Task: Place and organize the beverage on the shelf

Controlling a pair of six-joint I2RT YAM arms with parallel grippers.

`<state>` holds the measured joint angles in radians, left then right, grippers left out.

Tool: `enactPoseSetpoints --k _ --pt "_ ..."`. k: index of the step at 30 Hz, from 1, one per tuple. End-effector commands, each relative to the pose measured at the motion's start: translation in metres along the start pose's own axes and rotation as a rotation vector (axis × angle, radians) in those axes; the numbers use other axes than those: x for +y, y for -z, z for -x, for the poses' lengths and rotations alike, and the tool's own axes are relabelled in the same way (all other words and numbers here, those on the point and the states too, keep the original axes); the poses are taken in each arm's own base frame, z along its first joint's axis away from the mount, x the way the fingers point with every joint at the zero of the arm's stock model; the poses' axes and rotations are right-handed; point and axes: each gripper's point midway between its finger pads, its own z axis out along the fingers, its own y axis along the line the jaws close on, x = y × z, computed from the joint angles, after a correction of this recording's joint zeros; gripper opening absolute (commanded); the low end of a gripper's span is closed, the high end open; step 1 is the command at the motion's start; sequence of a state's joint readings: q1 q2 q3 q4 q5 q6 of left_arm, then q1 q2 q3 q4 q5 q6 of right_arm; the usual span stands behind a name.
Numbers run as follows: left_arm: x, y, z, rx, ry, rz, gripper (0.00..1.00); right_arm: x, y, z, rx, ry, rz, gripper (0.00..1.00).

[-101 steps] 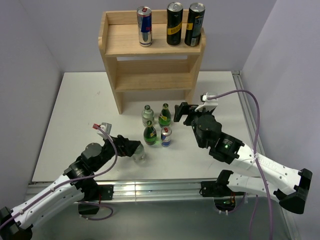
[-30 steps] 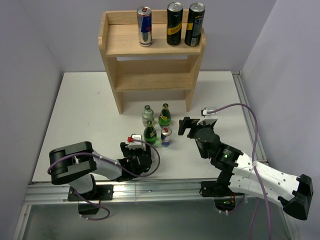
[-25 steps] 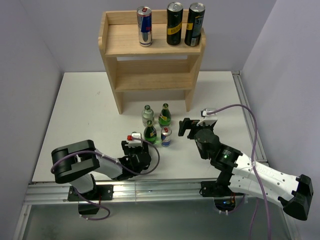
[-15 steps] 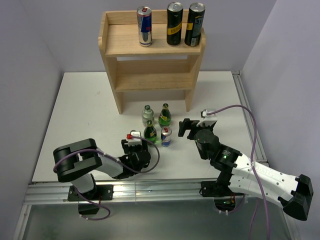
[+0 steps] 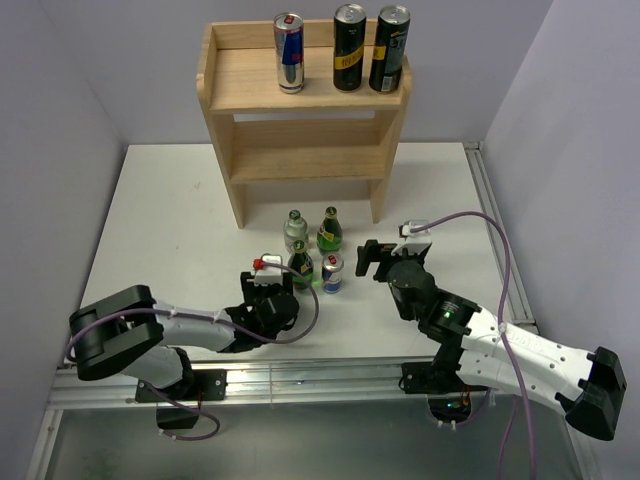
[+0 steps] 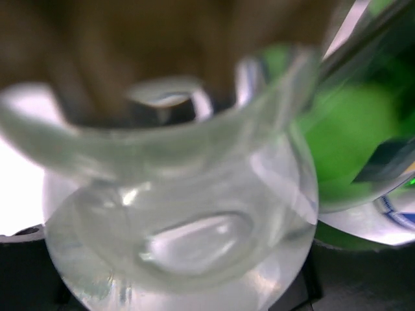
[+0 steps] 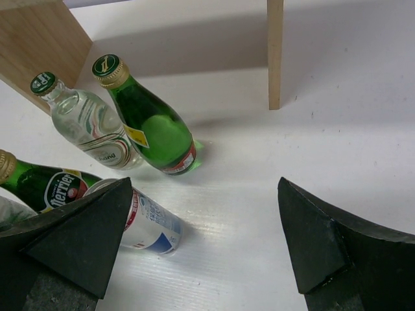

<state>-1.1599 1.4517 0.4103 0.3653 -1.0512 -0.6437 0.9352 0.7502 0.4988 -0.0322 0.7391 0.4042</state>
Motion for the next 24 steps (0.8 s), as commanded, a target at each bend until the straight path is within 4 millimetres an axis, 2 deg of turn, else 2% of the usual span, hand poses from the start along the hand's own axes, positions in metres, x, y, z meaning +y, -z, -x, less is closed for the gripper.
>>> enactPoseSetpoints --k 1,7,10,12,13,15,16,18,19,21,22,24 --pt "-0.016 0.001 0.063 -0.118 0.128 -0.009 0.0 0.004 -0.002 0.011 -0.043 -0.058 0.004 1.0" --pt "-0.015 -0.006 0.094 -0.16 0.147 -0.017 0.0 0.004 -0.003 0.009 -0.04 -0.056 0.006 1.0" --pt "-0.016 -0.012 0.118 -0.188 0.165 -0.033 0.0 0.004 -0.003 0.008 -0.038 -0.052 0.005 1.0" --pt "-0.014 -0.018 0.142 -0.21 0.166 -0.033 0.0 0.003 -0.004 0.007 -0.037 -0.05 0.003 1.0" --pt "-0.021 -0.019 0.161 -0.224 0.174 -0.059 0.0 0.004 -0.004 0.008 -0.039 -0.05 0.005 1.0" --pt "-0.018 -0.028 0.178 -0.229 0.162 -0.055 0.0 0.004 -0.005 0.007 -0.037 -0.044 0.001 1.0" --pt "-0.021 -0.029 0.2 -0.255 0.187 -0.063 0.0 0.004 -0.005 0.006 -0.036 -0.044 0.003 1.0" --pt "-0.02 -0.036 0.218 -0.271 0.17 -0.071 0.0 0.003 -0.006 0.006 -0.038 -0.043 0.0 1.0" --pt "-0.021 -0.037 0.237 -0.293 0.185 -0.072 0.0 0.003 -0.006 0.006 -0.039 -0.043 -0.001 1.0" --pt "-0.019 -0.046 0.251 -0.301 0.173 -0.069 0.0 0.003 -0.006 0.006 -0.039 -0.041 0.0 1.0" --pt "-0.019 -0.047 0.267 -0.318 0.181 -0.069 0.0 0.002 -0.006 0.005 -0.039 -0.04 -0.003 1.0" --pt "-0.019 -0.055 0.277 -0.322 0.176 -0.074 0.0 0.002 -0.006 0.006 -0.042 -0.04 -0.002 1.0"
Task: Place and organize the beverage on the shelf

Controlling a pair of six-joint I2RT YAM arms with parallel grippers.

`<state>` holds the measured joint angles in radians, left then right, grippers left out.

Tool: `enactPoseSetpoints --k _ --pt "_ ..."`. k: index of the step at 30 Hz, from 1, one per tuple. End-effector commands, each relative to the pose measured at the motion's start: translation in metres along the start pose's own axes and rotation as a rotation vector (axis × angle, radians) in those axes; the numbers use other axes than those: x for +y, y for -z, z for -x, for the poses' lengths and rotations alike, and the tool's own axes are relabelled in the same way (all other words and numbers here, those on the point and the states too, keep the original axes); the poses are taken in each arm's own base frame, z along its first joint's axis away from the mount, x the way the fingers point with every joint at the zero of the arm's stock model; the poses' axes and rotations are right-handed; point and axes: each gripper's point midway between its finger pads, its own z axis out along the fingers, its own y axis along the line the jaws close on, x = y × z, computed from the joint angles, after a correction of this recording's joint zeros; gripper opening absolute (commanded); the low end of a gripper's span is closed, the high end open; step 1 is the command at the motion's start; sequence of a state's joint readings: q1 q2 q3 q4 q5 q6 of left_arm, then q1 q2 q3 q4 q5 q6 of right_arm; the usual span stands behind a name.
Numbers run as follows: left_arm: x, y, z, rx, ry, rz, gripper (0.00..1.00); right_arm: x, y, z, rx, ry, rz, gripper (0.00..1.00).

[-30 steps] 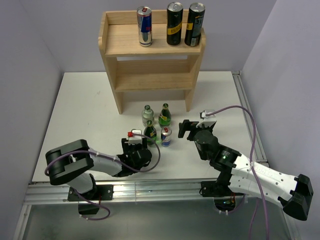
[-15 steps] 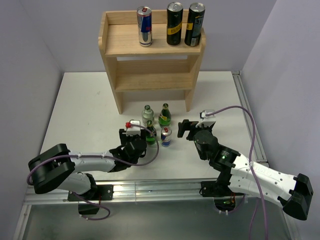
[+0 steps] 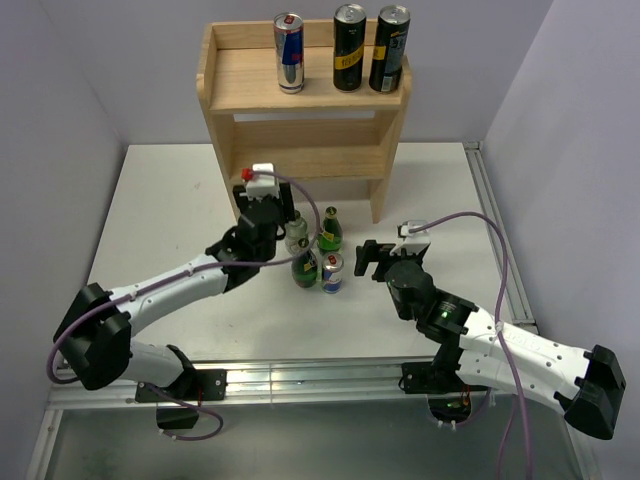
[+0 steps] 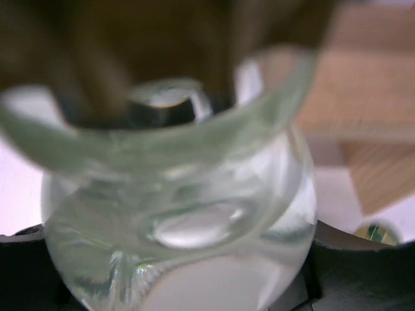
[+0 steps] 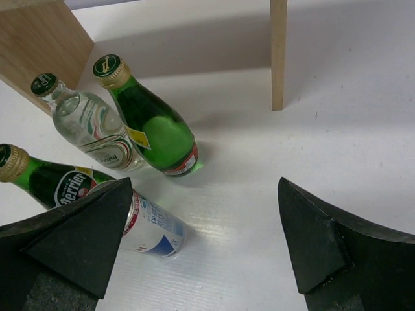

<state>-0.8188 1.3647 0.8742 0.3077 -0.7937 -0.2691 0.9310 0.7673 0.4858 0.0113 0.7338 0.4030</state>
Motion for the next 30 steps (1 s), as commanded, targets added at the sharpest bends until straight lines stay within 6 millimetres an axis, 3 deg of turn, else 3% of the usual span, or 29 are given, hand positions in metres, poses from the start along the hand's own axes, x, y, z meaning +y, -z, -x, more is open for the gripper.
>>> enactPoseSetpoints --k 1,7,17,30 --pt "-0.016 -0.012 0.081 -0.15 0.081 -0.053 0.0 -0.002 -0.002 0.009 -0.037 -0.029 -0.01 1.0" --pt "-0.022 -0.031 0.097 -0.166 0.062 -0.059 0.0 -0.005 -0.002 0.009 -0.044 -0.028 -0.014 1.0" --pt "-0.013 -0.066 0.111 -0.18 0.05 -0.026 0.0 -0.006 -0.005 0.003 -0.035 -0.026 -0.012 1.0" --pt "0.003 -0.048 0.137 -0.231 0.088 -0.02 0.0 -0.005 -0.013 -0.008 -0.012 -0.018 -0.012 1.0"
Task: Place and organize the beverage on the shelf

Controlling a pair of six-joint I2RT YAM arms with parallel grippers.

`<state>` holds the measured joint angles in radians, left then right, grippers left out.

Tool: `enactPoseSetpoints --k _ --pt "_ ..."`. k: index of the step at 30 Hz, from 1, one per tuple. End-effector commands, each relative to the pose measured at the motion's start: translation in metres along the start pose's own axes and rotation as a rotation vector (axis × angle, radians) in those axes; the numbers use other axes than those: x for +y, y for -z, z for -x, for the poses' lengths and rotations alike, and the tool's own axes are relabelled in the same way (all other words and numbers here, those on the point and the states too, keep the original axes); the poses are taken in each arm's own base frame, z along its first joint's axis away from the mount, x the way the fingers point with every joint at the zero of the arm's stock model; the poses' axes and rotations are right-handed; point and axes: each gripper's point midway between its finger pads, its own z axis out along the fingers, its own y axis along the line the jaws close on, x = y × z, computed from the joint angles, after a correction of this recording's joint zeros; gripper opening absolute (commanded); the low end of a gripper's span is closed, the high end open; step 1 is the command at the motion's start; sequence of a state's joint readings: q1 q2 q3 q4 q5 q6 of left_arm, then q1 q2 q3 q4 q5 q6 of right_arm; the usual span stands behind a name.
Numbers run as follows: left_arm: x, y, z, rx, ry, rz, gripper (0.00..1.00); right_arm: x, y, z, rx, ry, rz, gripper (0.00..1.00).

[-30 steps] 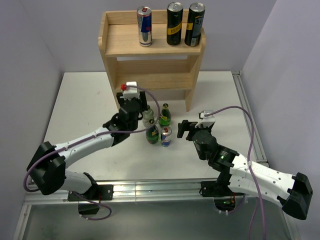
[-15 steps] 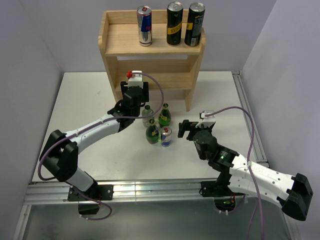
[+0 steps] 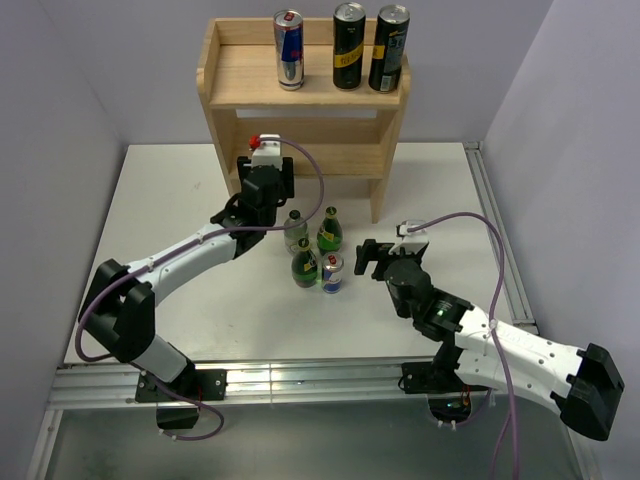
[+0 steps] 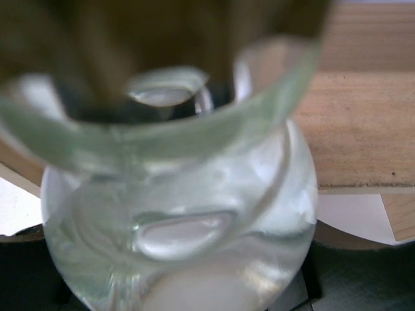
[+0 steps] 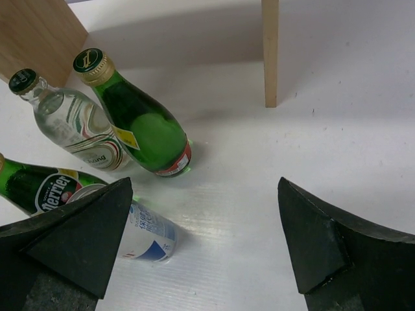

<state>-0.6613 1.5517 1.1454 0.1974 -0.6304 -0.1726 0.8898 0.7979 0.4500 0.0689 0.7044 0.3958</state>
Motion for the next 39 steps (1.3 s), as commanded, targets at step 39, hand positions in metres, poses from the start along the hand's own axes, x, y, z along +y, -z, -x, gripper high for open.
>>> enactPoseSetpoints --k 39 --pt "0.036 -0.049 0.107 -0.287 0.196 0.08 0.0 0.004 -0.018 -0.012 0.019 -0.004 0.004 1.0"
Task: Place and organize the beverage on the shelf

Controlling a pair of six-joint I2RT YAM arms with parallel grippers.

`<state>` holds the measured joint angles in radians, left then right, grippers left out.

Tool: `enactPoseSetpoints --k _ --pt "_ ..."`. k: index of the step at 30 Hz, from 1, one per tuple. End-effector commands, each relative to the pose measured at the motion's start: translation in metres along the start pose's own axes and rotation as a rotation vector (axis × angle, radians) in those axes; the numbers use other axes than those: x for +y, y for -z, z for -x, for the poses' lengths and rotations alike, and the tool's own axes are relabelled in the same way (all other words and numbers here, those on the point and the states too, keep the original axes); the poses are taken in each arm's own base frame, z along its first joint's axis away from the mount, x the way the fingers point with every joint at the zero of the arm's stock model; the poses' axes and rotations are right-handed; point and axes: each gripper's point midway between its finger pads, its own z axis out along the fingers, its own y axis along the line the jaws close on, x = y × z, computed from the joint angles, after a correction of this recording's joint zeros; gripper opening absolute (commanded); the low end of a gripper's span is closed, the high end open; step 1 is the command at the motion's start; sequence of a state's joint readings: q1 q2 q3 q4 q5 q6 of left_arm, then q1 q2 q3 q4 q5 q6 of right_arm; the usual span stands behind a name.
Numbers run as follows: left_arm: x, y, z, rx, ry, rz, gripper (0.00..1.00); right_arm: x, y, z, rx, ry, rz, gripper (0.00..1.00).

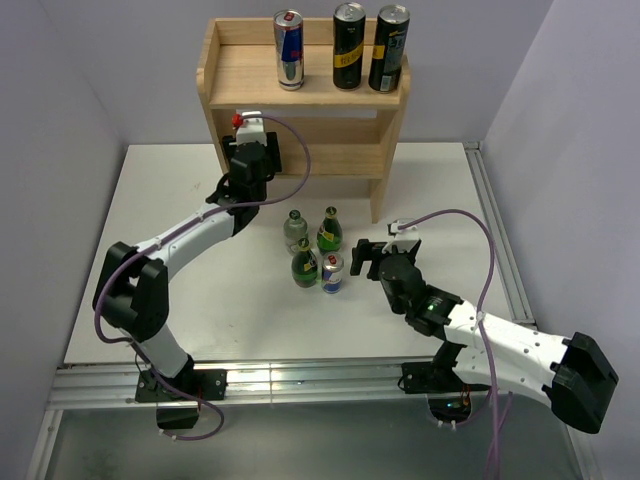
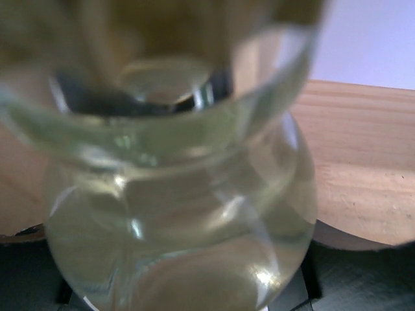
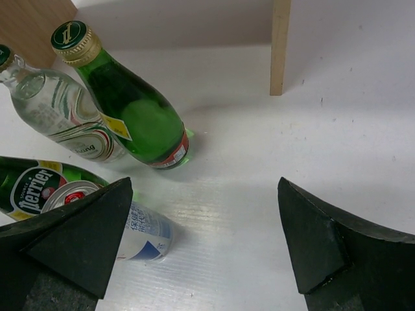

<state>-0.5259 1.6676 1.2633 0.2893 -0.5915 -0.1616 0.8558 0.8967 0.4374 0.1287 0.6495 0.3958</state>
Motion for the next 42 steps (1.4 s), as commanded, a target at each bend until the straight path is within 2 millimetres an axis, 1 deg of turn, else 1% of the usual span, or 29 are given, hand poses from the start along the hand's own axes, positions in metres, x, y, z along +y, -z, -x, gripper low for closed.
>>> enactPoseSetpoints --k 1,2,3,4,6,7,8,10,14,17,18,19,23,25,26,28,29,30,31,32,34,35,36,38,40,41,42 --pt "-0.004 -0.003 0.079 -0.203 0.149 -0.001 0.0 0.003 -0.003 0.009 -0.032 -0.03 0.006 1.0" --pt "-0.004 -0.004 0.078 -0.201 0.151 0.002 0.02 0.003 -0.003 0.009 -0.033 -0.03 0.007 1.0" --pt "-0.002 -0.006 0.077 -0.195 0.148 0.007 0.06 0.003 -0.004 0.009 -0.031 -0.026 0.006 1.0" --pt "-0.001 -0.006 0.076 -0.195 0.148 0.012 0.22 0.003 -0.004 0.009 -0.031 -0.028 0.006 1.0" --pt "-0.001 -0.006 0.076 -0.196 0.148 0.01 0.42 0.003 -0.004 0.008 -0.029 -0.026 0.006 1.0" --pt "-0.001 -0.006 0.075 -0.196 0.148 0.009 0.58 0.003 -0.004 0.009 -0.029 -0.026 0.006 1.0" --pt "-0.001 -0.006 0.075 -0.195 0.148 0.014 0.64 0.004 -0.004 0.009 -0.028 -0.029 0.008 1.0" --pt "0.0 -0.006 0.074 -0.195 0.148 0.014 0.72 0.003 -0.005 0.009 -0.029 -0.029 0.006 1.0" --pt "0.002 -0.004 0.075 -0.196 0.152 0.019 0.8 0.003 -0.004 0.009 -0.029 -0.029 0.005 1.0" --pt "0.002 -0.004 0.076 -0.196 0.155 0.017 0.84 0.003 -0.004 0.009 -0.03 -0.03 0.007 1.0" --pt "0.002 -0.004 0.075 -0.193 0.153 0.021 0.88 0.003 -0.004 0.009 -0.029 -0.029 0.006 1.0" --pt "0.002 -0.004 0.075 -0.193 0.156 0.022 0.95 0.002 -0.004 0.009 -0.029 -0.03 0.005 1.0" --pt "0.003 -0.002 0.074 -0.189 0.161 0.022 0.96 0.002 -0.004 0.008 -0.028 -0.03 0.005 1.0" --pt "0.006 0.003 0.078 -0.193 0.171 0.021 0.96 0.002 -0.004 0.008 -0.028 -0.031 0.005 1.0" --pt "0.006 0.003 0.076 -0.187 0.171 0.018 0.96 0.002 -0.004 0.009 -0.03 -0.033 0.004 1.0" --pt "0.007 0.008 0.077 -0.186 0.181 0.01 0.97 0.002 -0.004 0.008 -0.028 -0.032 0.005 1.0" --pt "0.007 0.012 0.082 -0.192 0.191 0.002 0.97 0.002 -0.005 0.007 -0.027 -0.031 0.003 1.0" --pt "0.008 0.014 0.079 -0.185 0.19 0.003 0.99 0.002 -0.005 0.008 -0.027 -0.032 0.004 1.0" --pt "0.008 0.015 0.078 -0.177 0.194 -0.004 0.99 0.002 -0.005 0.007 -0.026 -0.032 0.002 1.0" --pt "0.009 0.019 0.082 -0.182 0.201 -0.009 0.99 0.002 -0.005 0.006 -0.023 -0.029 0.004 1.0" --pt "0.009 0.023 0.079 -0.175 0.197 -0.011 0.99 0.002 -0.005 0.007 -0.026 -0.033 0.004 1.0" --pt "0.008 0.029 0.083 -0.178 0.202 -0.019 0.99 0.002 -0.005 0.006 -0.023 -0.031 0.003 1.0" --pt "0.008 0.031 0.08 -0.172 0.2 -0.02 0.99 0.002 -0.005 0.007 -0.025 -0.033 0.002 1.0" --pt "0.005 0.04 0.082 -0.169 0.207 -0.036 0.99 0.001 -0.005 0.006 -0.024 -0.031 0.001 1.0" --pt "0.005 0.045 0.078 -0.156 0.205 -0.038 0.99 0.001 -0.005 0.006 -0.025 -0.031 -0.002 1.0" --pt "0.002 0.053 0.079 -0.15 0.202 -0.048 0.99 0.001 -0.005 0.006 -0.025 -0.031 -0.002 1.0" --pt "0.001 0.056 0.073 -0.134 0.196 -0.05 0.99 0.0 -0.005 0.007 -0.026 -0.031 -0.003 1.0"
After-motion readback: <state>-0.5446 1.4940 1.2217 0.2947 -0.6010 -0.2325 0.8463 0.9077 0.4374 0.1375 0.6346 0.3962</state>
